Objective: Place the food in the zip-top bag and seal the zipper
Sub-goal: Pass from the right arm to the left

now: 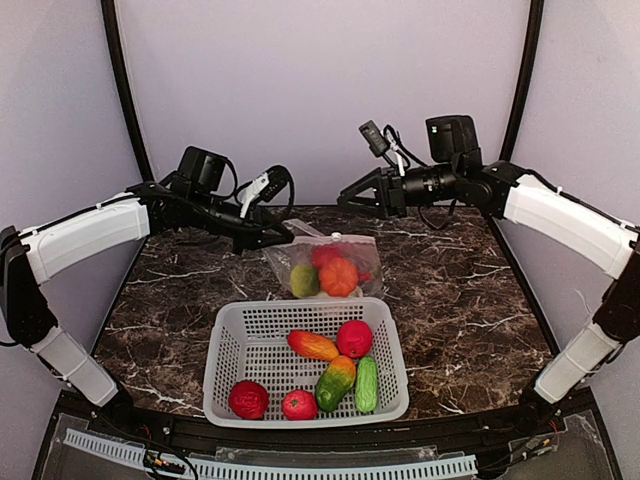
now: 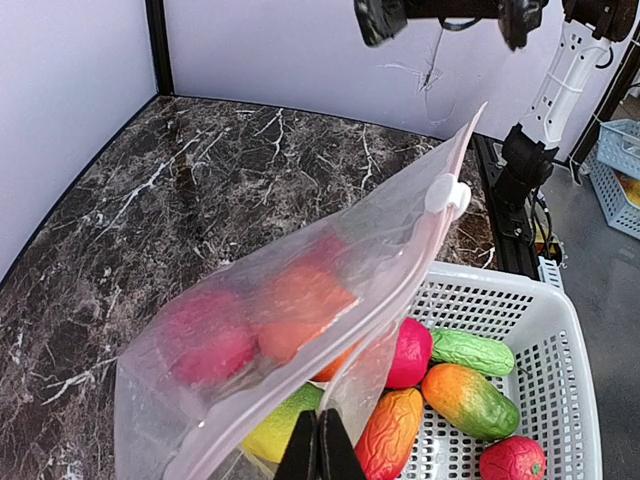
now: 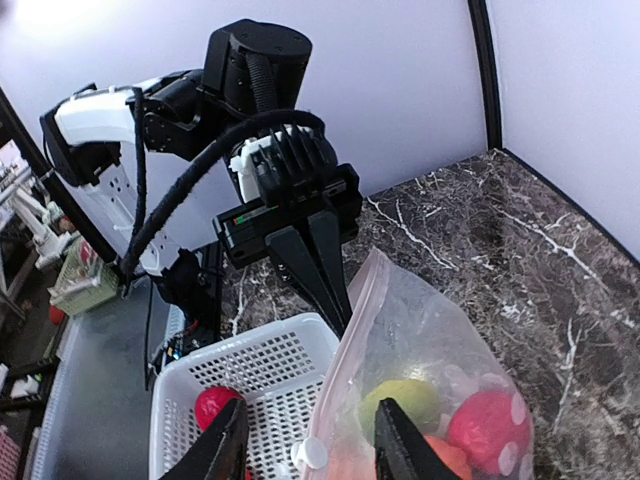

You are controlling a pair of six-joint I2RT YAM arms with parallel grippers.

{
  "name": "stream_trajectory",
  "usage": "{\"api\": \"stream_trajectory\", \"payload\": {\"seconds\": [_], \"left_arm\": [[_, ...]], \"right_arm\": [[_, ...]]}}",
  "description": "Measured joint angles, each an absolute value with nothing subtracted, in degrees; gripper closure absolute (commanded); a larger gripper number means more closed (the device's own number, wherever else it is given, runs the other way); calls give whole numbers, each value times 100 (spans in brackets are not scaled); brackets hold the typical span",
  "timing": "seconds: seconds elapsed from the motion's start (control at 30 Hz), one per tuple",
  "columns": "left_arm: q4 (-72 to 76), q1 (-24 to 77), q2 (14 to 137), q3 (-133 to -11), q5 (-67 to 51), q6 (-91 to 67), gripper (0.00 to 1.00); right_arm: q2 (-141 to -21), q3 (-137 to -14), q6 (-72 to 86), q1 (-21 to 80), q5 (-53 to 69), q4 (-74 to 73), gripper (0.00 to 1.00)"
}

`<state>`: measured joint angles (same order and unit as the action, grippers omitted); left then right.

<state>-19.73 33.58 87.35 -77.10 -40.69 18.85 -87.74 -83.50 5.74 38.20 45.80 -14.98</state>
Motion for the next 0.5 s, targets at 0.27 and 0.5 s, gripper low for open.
{"api": "stream_trajectory", "payload": {"seconds": [0.27,0.5], "left_arm": [[-1828,3367,8729,-7590,-4069,1723,99],[-1723,3367,8667,-7590,-3992,1509,99]], "right_arm": [[-8986,-9002,-69,4202,3854,-2497,40],[-8993,-9181,-513,4759,2875,-3288,46]]}}
